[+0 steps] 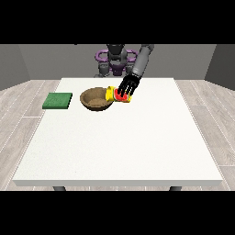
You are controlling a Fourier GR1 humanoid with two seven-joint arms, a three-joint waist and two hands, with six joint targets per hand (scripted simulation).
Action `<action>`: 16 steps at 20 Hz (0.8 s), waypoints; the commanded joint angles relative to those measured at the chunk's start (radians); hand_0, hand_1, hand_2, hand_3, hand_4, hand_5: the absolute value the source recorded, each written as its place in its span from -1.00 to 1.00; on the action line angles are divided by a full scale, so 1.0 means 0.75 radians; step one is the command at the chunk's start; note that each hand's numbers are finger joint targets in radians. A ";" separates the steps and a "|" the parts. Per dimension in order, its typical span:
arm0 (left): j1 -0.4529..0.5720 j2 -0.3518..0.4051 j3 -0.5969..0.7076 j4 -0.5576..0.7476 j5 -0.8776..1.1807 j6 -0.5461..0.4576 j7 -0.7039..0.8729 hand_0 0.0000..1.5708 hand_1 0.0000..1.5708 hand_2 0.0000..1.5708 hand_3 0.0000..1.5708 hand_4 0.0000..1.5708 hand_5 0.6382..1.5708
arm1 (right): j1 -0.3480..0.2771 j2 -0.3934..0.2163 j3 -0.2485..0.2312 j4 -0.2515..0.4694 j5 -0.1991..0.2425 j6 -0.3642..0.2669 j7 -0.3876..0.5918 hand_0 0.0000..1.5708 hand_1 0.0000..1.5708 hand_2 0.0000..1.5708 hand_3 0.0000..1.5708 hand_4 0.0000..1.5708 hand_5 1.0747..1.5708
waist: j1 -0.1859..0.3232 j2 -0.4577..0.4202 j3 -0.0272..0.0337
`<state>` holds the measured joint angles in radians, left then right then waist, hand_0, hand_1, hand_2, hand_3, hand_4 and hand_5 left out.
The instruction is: Pick the cup and pour the ball into the bowl, then pick the bowl and place it on the pad
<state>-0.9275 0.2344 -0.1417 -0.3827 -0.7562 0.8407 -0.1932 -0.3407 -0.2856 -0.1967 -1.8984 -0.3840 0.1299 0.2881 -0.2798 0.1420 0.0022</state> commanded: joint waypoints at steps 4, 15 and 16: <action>-0.152 -0.098 -0.294 0.214 -0.428 0.005 0.387 0.74 0.74 0.94 1.00 0.13 0.90 | 0.017 0.038 0.031 0.154 0.040 0.016 -0.053 -1.00 -1.00 -1.00 -1.00 -0.52 0.98 | 0.029 -0.124 0.0020; -0.267 -0.307 -0.776 0.355 -0.974 -0.331 0.777 0.92 0.92 1.00 1.00 0.35 0.85 | 0.068 0.061 0.024 0.369 0.124 -0.009 -0.112 -1.00 -1.00 -1.00 -1.00 -0.52 0.98 | 0.127 -0.304 0.0010; -0.261 -0.308 -0.803 0.344 -1.011 -0.330 0.850 0.91 0.91 1.00 1.00 0.36 0.84 | 0.050 0.049 0.008 0.360 0.071 0.031 -0.113 -1.00 -1.00 -1.00 -1.00 -0.52 0.98 | 0.096 -0.275 -0.0005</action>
<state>-1.1036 0.0486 -0.6464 -0.1228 -1.4063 0.6874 0.3313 -0.3078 -0.2506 -0.1860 -1.6769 -0.3237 0.1334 0.2229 -0.2077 -0.0418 0.0031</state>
